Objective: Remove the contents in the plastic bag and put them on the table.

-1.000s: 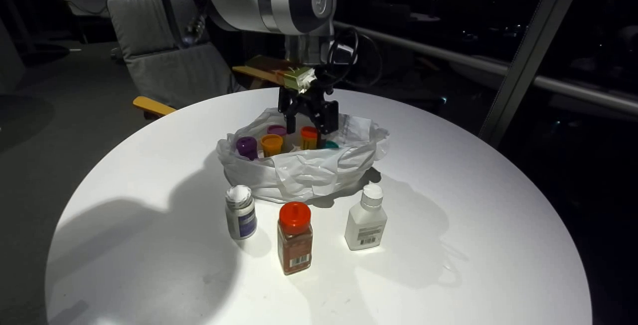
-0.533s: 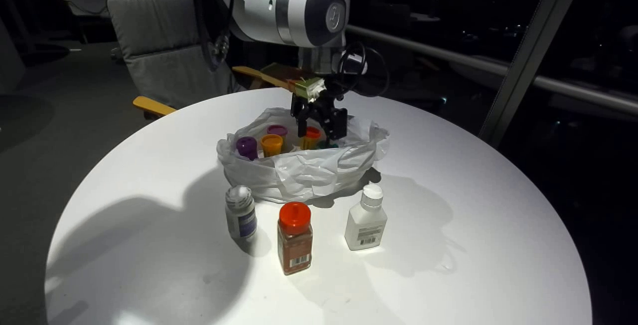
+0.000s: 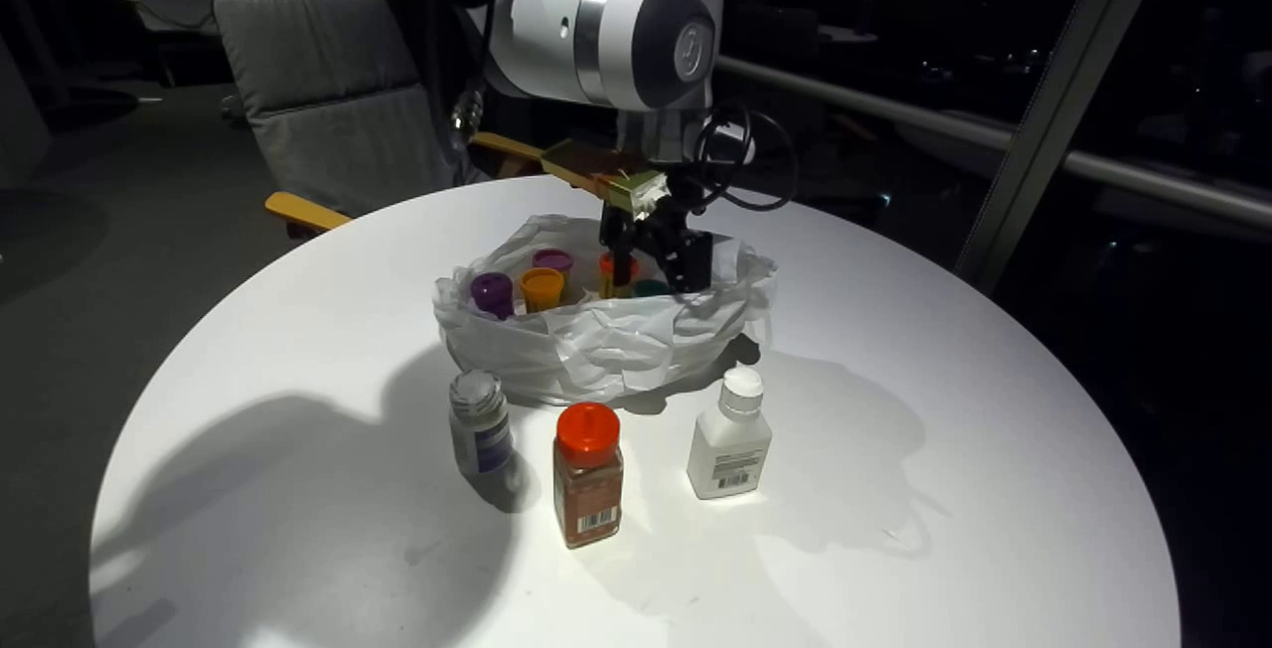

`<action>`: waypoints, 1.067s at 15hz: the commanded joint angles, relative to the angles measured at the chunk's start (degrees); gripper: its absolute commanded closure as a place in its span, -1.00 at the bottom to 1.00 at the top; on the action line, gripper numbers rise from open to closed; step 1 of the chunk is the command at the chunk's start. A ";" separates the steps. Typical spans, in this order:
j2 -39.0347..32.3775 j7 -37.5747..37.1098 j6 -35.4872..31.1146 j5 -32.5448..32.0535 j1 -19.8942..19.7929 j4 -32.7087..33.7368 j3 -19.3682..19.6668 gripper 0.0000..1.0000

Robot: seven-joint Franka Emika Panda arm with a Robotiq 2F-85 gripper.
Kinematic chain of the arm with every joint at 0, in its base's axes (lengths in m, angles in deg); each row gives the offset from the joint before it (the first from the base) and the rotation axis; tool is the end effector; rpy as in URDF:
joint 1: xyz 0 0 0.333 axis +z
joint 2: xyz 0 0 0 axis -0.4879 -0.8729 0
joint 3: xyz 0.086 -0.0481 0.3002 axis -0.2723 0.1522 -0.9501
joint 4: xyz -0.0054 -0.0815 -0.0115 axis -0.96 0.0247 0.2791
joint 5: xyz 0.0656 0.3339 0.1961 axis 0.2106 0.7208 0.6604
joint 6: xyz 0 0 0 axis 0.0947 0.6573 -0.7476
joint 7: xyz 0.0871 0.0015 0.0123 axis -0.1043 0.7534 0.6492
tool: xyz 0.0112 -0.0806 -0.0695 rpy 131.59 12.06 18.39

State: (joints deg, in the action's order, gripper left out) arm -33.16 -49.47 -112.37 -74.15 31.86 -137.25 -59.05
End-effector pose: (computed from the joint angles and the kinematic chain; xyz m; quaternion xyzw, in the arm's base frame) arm 0.7152 -0.0125 0.1502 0.9795 -0.1967 -0.0191 0.0386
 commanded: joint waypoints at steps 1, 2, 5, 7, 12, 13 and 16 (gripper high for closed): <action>-1.92 -0.70 -0.17 2.55 -0.55 3.05 -0.01 -1.00; -2.33 -0.66 0.02 2.89 -0.60 3.46 -0.13 -1.00; -2.98 -0.54 -0.92 5.03 -0.97 4.18 -0.75 -1.00; -2.91 -0.81 -1.37 6.30 -1.11 4.17 -0.73 -0.48; -1.98 -2.46 -4.80 6.30 -0.46 2.58 0.89 0.30; -2.12 -2.79 -4.92 6.11 -0.37 2.60 1.18 0.43; -0.15 -3.12 -5.57 5.14 0.27 -0.29 2.23 0.43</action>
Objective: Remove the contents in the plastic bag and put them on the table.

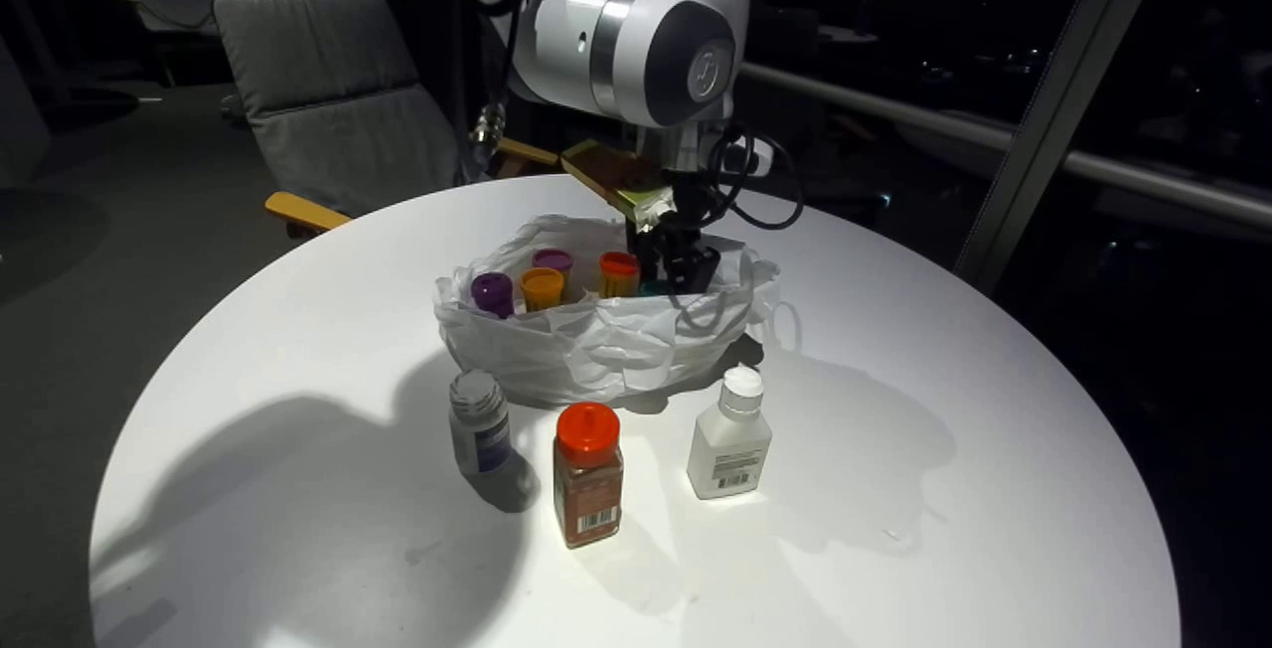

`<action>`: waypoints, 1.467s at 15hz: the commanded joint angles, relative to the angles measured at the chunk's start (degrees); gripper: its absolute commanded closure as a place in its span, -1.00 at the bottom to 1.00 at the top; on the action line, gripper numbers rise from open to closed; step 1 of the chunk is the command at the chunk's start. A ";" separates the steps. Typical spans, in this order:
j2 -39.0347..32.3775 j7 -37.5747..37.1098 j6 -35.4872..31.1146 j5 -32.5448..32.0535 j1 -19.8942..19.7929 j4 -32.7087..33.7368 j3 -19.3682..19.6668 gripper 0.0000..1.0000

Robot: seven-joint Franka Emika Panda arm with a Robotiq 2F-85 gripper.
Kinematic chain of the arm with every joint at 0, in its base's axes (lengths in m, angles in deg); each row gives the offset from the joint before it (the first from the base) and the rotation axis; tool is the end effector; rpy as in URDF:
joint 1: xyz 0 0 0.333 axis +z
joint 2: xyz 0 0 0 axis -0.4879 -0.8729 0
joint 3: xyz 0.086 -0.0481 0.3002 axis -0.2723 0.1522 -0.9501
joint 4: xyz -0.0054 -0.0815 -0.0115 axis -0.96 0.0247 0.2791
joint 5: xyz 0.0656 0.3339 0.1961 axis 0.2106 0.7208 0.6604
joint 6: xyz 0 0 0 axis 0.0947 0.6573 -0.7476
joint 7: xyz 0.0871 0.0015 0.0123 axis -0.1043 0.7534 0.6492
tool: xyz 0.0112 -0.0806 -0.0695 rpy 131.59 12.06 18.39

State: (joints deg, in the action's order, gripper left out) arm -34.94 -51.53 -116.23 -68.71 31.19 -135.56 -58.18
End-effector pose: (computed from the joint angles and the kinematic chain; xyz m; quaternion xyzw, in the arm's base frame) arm 0.7258 -0.0275 0.1465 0.9670 -0.2546 0.0091 0.0048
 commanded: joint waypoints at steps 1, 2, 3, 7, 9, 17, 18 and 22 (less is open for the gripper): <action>2.97 -1.08 -2.73 -0.48 1.15 -3.68 1.69 0.43; 5.59 -0.13 -4.90 -0.49 1.10 -7.01 1.64 0.43; 8.12 0.37 -7.18 -0.93 1.36 -10.33 2.07 0.43; 16.60 4.52 -13.18 -1.09 1.03 -21.39 0.80 0.43; 20.84 8.56 -15.22 -1.38 0.66 -26.87 -0.45 0.43; 37.84 18.42 -23.92 -8.19 4.48 -51.38 -4.71 0.43; 39.62 17.21 -24.15 -10.32 6.11 -54.31 -4.59 0.43; 45.78 14.07 -23.07 -14.68 10.13 -64.65 -6.91 0.43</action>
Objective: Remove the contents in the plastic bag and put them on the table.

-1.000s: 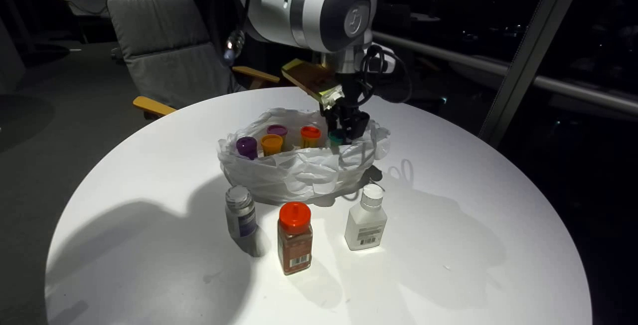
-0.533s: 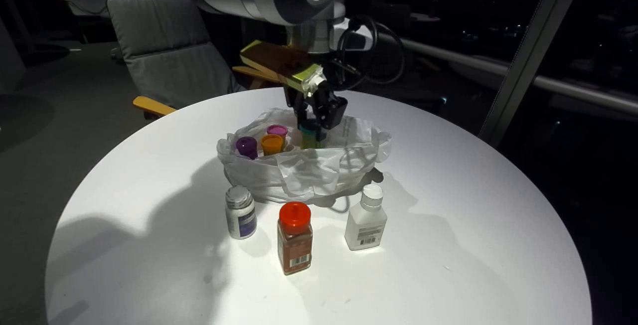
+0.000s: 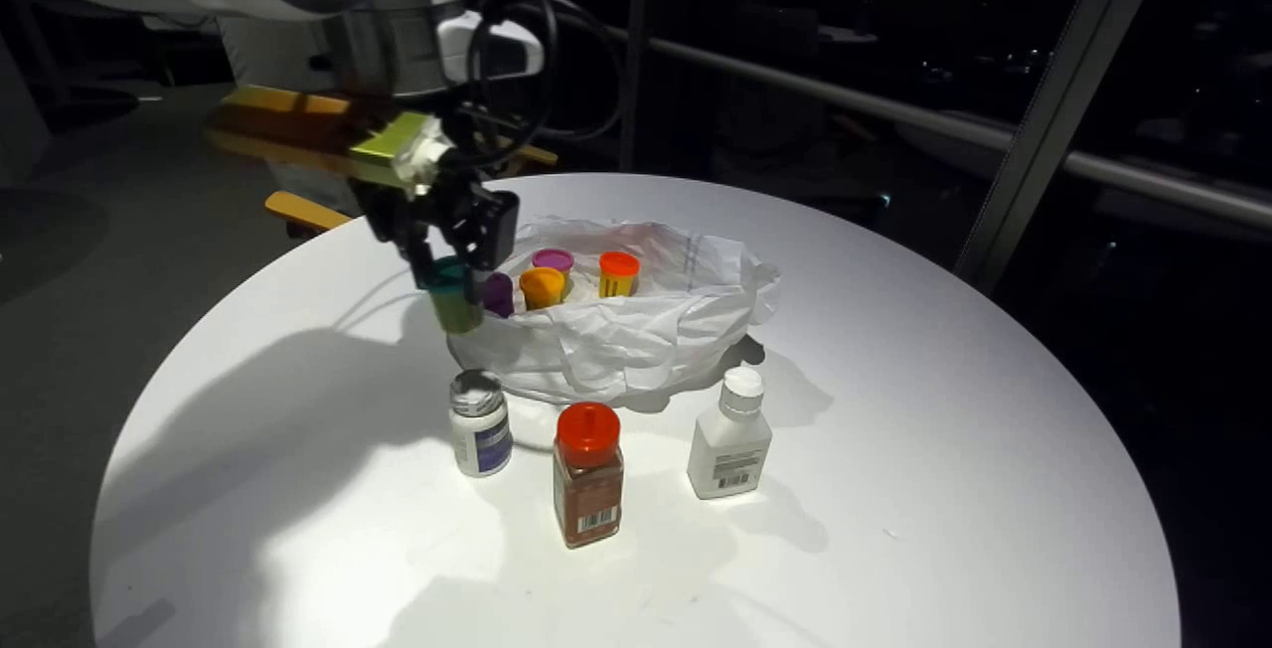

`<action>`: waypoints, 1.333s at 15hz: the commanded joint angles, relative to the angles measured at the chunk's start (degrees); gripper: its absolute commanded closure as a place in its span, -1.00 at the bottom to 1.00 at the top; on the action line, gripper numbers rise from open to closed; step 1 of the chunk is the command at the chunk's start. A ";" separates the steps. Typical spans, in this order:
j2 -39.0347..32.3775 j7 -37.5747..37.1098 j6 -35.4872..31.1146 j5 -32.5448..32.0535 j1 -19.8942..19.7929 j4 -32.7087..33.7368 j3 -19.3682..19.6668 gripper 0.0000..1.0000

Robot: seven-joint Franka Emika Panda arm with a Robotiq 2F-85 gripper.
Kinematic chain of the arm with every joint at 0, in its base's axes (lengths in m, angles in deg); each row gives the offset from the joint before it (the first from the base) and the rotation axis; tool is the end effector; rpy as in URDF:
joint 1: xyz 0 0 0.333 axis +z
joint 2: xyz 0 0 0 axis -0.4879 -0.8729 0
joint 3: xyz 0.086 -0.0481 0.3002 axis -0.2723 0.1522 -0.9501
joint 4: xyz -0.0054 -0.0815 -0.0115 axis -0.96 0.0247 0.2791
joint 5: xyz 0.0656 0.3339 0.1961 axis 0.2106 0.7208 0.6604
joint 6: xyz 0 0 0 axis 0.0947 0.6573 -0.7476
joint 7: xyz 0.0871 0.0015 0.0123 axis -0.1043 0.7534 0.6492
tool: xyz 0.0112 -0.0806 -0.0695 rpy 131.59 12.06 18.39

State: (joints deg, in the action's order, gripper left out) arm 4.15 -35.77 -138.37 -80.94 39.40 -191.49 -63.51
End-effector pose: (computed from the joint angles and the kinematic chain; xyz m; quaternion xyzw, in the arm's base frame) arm 0.5061 0.0966 0.2280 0.9960 0.0667 0.0561 0.0194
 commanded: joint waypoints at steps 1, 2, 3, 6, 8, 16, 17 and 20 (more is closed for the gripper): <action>6.32 -0.61 -2.11 -1.58 2.03 -9.84 -3.20 0.43; 6.35 0.21 -2.87 -0.13 2.12 -10.89 -4.74 0.43; 5.87 0.47 -4.23 0.72 2.27 -11.45 -6.02 0.43; 3.19 -0.71 -9.38 2.30 2.65 -11.79 -8.20 0.43; 0.18 -4.77 -12.12 0.47 4.14 -10.30 -6.59 0.43; -7.57 -18.73 -13.46 -11.11 14.95 -6.08 6.04 0.43; -7.93 -19.20 -14.08 -11.36 15.58 -6.00 6.73 -0.57; -5.15 -19.39 -14.43 -10.56 16.05 -7.11 7.25 -0.86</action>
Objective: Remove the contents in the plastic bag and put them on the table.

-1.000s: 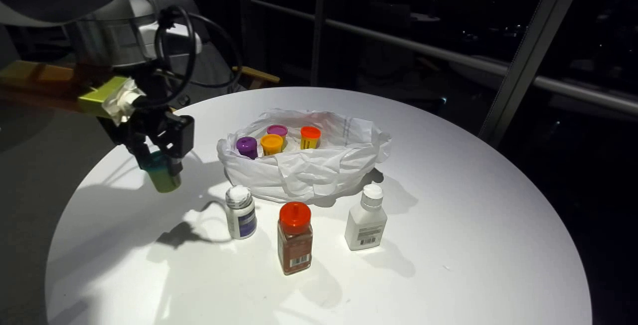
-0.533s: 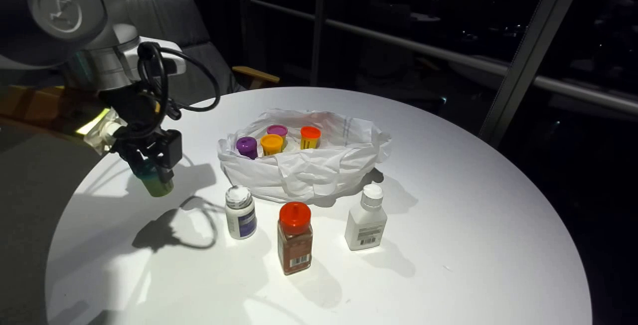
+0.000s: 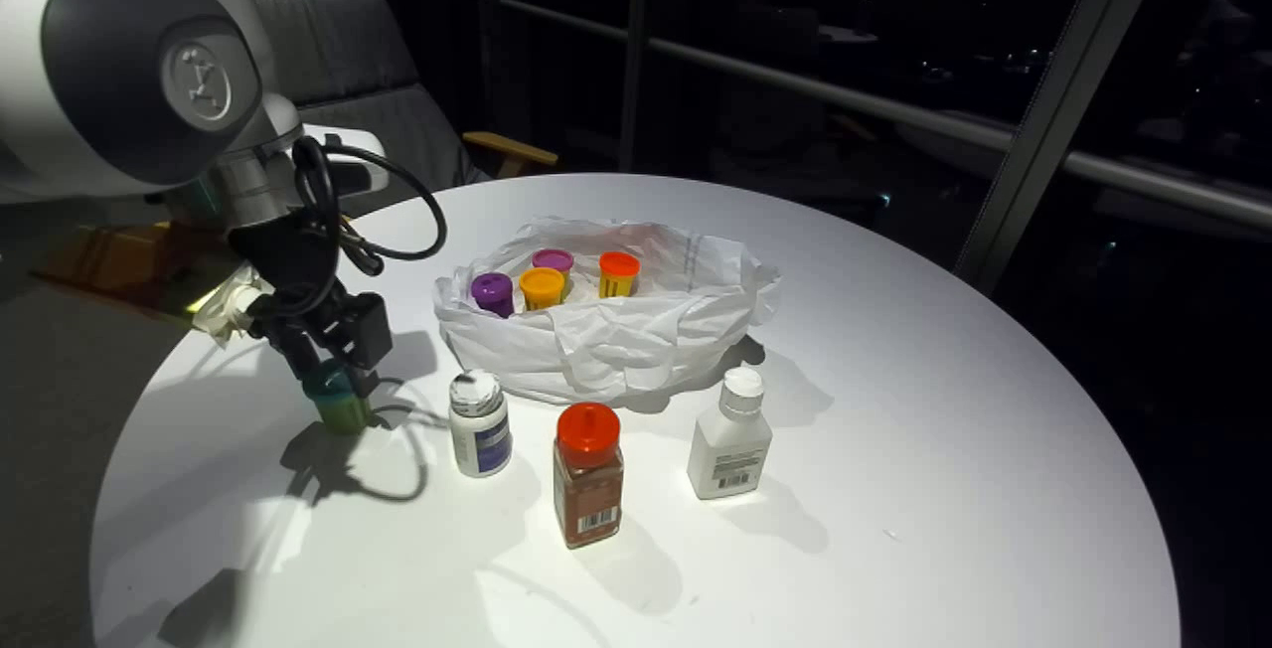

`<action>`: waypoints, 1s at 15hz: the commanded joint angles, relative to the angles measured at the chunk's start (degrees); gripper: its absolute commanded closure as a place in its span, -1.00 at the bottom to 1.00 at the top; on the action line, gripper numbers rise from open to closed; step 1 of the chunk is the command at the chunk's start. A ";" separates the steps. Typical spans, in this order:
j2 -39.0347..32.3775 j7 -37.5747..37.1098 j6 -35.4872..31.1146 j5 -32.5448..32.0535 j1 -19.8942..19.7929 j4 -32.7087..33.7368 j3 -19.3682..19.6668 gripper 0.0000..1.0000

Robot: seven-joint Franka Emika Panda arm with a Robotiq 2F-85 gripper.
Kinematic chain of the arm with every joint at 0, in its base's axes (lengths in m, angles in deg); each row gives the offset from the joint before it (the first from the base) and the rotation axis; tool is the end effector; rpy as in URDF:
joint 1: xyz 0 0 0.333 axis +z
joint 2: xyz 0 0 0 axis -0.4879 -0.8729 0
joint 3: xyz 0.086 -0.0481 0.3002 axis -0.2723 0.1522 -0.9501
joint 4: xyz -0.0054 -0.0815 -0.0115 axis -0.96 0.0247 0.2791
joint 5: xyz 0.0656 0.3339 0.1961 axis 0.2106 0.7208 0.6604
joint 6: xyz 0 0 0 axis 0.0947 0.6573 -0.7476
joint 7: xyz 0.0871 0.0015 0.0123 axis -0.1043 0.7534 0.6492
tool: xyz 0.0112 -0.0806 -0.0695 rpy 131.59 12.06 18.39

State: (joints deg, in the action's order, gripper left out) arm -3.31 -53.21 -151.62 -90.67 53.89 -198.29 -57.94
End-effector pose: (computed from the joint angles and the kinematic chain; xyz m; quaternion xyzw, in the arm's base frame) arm 0.4352 0.1688 0.1480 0.9943 0.0845 0.0574 0.0300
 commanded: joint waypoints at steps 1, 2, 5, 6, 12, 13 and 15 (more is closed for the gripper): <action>3.70 -2.25 -0.54 -0.92 1.88 -0.56 2.27 -0.97; 5.52 -2.35 1.97 -0.87 2.04 -0.36 2.77 -1.00; 7.97 -2.22 5.03 0.10 0.93 2.84 3.45 -1.00; 7.72 -1.95 6.49 1.08 0.28 5.18 3.26 -1.00; 0.42 -2.28 16.74 9.29 -6.04 23.85 -2.92 -1.00; -1.74 -3.30 18.24 9.48 -6.36 27.36 -2.74 -1.00; -6.13 -5.14 21.43 9.70 -6.54 33.51 -2.01 -1.00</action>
State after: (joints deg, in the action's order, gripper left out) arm -1.71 -55.47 -134.55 -81.96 48.45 -175.50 -59.76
